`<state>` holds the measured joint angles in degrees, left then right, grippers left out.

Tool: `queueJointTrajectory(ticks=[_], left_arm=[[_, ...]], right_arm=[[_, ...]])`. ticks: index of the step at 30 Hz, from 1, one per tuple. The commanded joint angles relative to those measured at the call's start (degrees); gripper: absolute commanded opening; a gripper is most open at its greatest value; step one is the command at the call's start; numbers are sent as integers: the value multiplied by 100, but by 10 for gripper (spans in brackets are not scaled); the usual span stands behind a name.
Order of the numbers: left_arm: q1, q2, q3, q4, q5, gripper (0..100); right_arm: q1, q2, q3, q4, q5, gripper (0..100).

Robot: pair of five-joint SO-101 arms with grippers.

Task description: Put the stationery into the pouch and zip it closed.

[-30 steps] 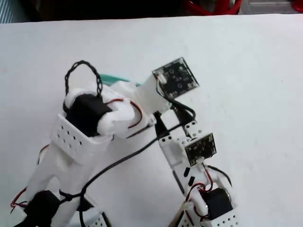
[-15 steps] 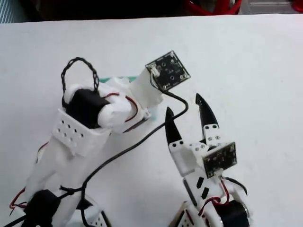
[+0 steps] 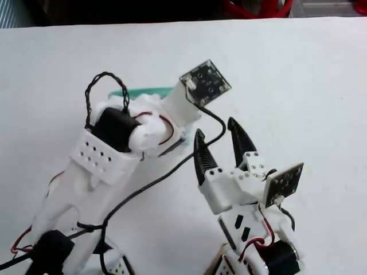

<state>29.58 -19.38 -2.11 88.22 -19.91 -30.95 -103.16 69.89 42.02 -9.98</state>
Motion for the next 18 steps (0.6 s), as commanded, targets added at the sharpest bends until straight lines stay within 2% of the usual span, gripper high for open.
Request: queueJointTrajectory(ticks=[1,5,9,15,18], left_arm=[[13,-40,26,-501,378,23],[233,-207,501,-1029,431,23],[593,-1165,1424,-1670,387,23],[303,-2976,3323,-2760,387,23],[295,-3749,4501,-3587,396,23]], right_arm=[[119,48,-44,-330,-97,244],[523,57,-18,-470,-105,241],[743,57,229,-505,-114,241],[699,40,299,-505,-114,241],[699,48,290,-497,-114,241]])
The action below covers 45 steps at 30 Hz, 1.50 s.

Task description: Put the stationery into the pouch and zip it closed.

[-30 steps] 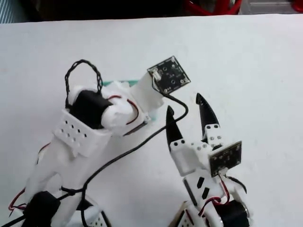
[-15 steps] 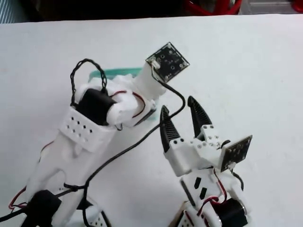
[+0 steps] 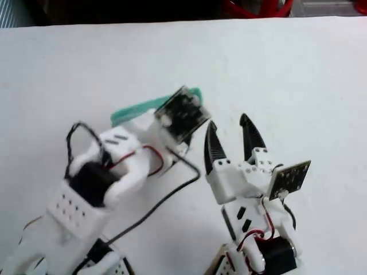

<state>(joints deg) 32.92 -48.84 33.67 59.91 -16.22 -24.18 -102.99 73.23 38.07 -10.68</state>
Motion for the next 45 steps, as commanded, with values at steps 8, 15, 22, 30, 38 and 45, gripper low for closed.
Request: queueJointTrajectory(ticks=[8,15,22,30,38,45], left_arm=[[-40,-1305,1749,-1398,70,23],[-259,-1279,1960,-1530,44,23],[-295,-1279,1987,-1609,44,23],[-277,-1279,1996,-1521,35,23],[-365,-1288,2207,-1521,-396,23],[-426,-1288,2180,-1415,-738,23]], right_arm=[[-1015,655,-730,22,607,240],[-1147,1982,-1855,831,624,240],[-1393,2158,-2189,1015,651,175],[-1358,2176,-2110,760,659,209],[-1376,2712,-1952,453,941,198],[-1402,2712,-1952,857,941,198]])
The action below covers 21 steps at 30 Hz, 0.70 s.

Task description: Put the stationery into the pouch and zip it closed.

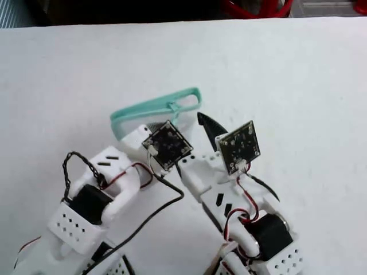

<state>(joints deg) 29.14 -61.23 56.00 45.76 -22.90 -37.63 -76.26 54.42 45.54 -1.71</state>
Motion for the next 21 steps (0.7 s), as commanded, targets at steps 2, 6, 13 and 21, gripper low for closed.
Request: queueJointTrajectory(ticks=[2,6,13,21], left_arm=[[-48,-48,-70,-18,-70,23],[-48,-40,-18,-167,-70,23],[48,-40,-18,-149,-281,23],[-145,-40,132,-202,-308,24]], right_arm=[[-66,31,-70,145,44,198],[-295,-295,-246,444,18,198],[-479,-804,220,-145,44,198],[-321,48,-35,-295,44,198]])
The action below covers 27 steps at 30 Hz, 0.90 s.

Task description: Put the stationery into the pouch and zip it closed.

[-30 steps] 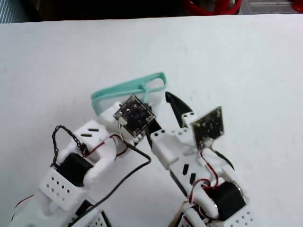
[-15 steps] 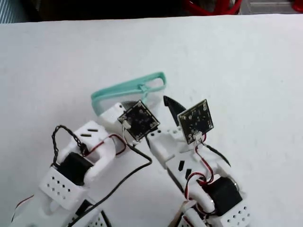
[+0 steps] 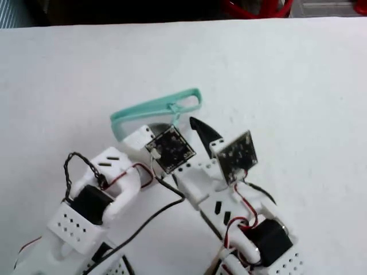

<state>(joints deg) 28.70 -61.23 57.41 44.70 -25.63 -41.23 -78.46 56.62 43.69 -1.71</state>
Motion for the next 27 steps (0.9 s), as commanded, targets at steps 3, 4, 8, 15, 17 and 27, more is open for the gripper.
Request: queueJointTrajectory(ticks=[3,4,8,15,17,27], left_arm=[[-101,-40,-9,-88,-35,24],[-92,-48,-9,-88,-44,24],[-48,-48,-18,-97,-44,24],[-48,-48,-9,-88,-53,24],[-48,-57,-9,-88,-53,24],[-22,-945,492,-53,-448,24]], right_arm=[[110,356,-290,-92,44,198],[163,321,-281,-92,44,199],[312,189,-237,-31,53,200],[356,453,-255,-57,53,198],[365,479,-264,-57,53,198],[119,954,-510,-127,1055,197]])
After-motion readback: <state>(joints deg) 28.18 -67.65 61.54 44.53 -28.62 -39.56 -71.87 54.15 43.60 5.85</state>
